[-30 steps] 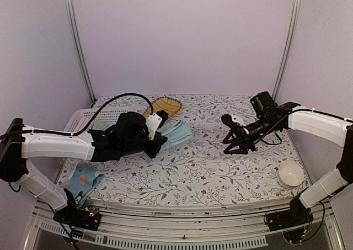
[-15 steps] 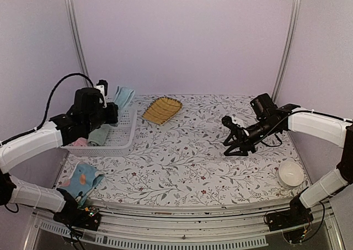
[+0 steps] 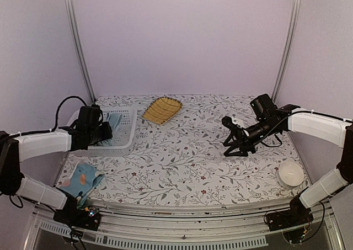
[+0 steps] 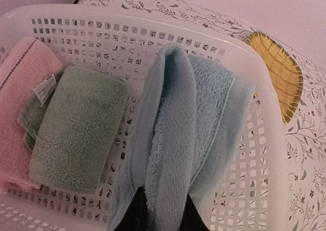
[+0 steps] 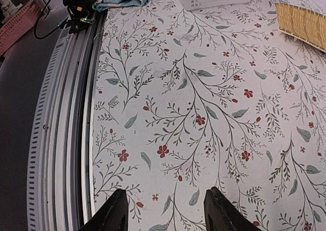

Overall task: Roll the towels
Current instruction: Place the towel in the bin.

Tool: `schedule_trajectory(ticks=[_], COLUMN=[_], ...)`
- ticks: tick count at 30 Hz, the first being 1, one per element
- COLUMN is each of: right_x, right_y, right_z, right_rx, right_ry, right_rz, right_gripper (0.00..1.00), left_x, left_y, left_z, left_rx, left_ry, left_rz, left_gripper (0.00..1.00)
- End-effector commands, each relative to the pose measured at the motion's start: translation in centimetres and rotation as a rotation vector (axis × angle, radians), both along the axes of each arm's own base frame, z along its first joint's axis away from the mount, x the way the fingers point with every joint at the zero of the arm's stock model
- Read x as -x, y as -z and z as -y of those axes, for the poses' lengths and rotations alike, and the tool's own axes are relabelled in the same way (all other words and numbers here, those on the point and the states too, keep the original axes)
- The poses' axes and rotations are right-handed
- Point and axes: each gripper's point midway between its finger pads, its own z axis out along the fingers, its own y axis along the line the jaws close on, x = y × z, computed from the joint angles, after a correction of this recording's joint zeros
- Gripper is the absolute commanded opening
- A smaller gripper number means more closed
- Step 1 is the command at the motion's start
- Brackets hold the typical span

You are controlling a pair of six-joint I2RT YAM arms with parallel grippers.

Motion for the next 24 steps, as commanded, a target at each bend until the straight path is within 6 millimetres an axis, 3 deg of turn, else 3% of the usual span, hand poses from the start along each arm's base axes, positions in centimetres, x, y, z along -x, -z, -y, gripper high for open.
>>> schedule_trajectory(ticks=[1, 11, 24], right_x=[0.1, 0.2, 0.2], right_y=[0.2, 0.5, 1.0], right_z=[0.2, 0.2, 0.2], right_rx=[-0.007, -0.001, 0.010], right_ry=[0.007, 0.003, 0.002], right_rz=[-0.011, -0.023, -0.035], right_gripper=[0.53, 0.53, 0.53], left_x=[-1.5, -2.9, -3.4], left_y=[0.9, 4.5, 5.9], left_z=[0.2, -1.5, -4.4], left_rx=[0.085, -0.009, -0.182], left_ry=[-0.017, -0.067, -0.197], left_rz=[0.012, -0.068, -0.146], left_gripper=[0.00, 0.00, 0.00])
